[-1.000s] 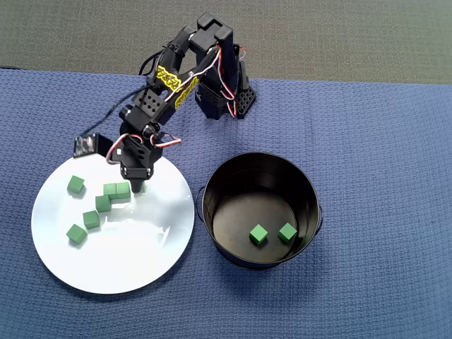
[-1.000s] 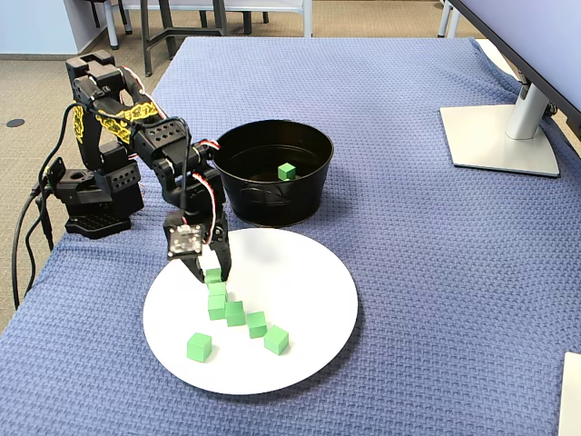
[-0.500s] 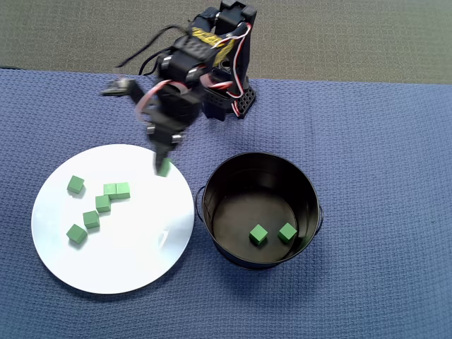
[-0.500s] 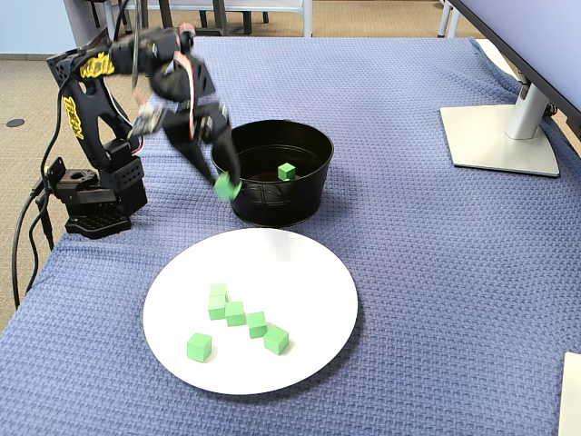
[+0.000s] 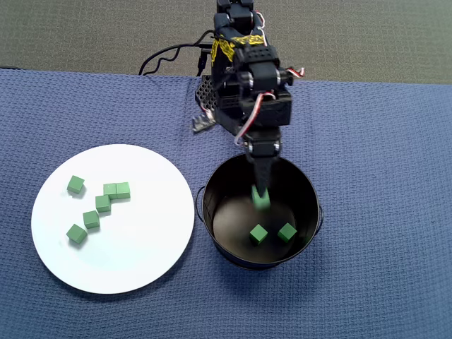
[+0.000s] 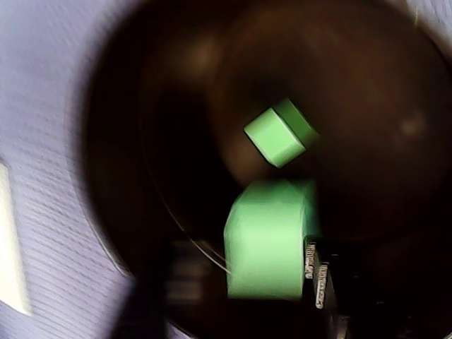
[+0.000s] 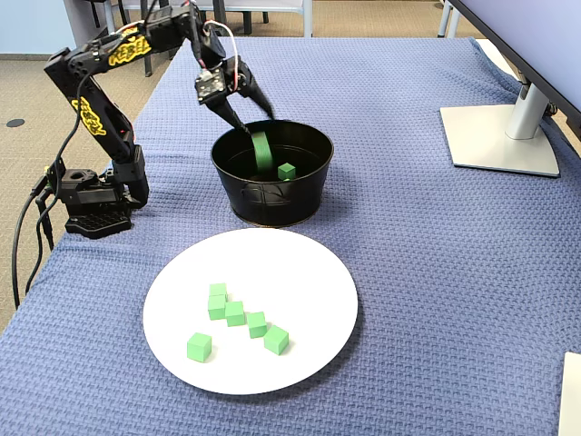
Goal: Pick up the green cubes from the white plate and place them in the black recipient
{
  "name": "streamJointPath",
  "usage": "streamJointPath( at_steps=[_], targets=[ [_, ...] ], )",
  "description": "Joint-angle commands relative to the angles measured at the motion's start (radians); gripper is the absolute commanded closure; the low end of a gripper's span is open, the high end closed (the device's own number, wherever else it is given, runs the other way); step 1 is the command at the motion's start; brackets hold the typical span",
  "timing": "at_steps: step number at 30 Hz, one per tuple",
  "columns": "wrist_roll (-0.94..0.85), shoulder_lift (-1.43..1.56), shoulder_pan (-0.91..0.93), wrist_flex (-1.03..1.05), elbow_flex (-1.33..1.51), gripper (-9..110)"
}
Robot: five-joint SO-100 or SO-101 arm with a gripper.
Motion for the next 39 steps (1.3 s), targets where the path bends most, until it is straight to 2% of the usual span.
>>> streamJointPath(
  at_steps=[1, 5, 8, 13, 16, 26, 30, 39],
  targets=[
    [-0.015, 0.018, 0.017, -0.021, -0.049, 69],
    [-0.169, 0.052, 0.242, 0.021, -0.117, 76],
    [-0.44, 0.061, 0.434, 0.037, -0.074, 77],
    [-0.816, 0.052, 0.738, -0.261, 0.167, 77],
    [-0.98, 0.037, 0.833, -0.417, 0.296, 77],
    [-1.362, -0.173, 0.986, -0.601, 0.354, 79],
    [-1.443, -0.212, 1.005, -0.64, 0.377, 79],
    [-1.359, -0.278, 1.029, -0.68, 0.383, 80]
  ],
)
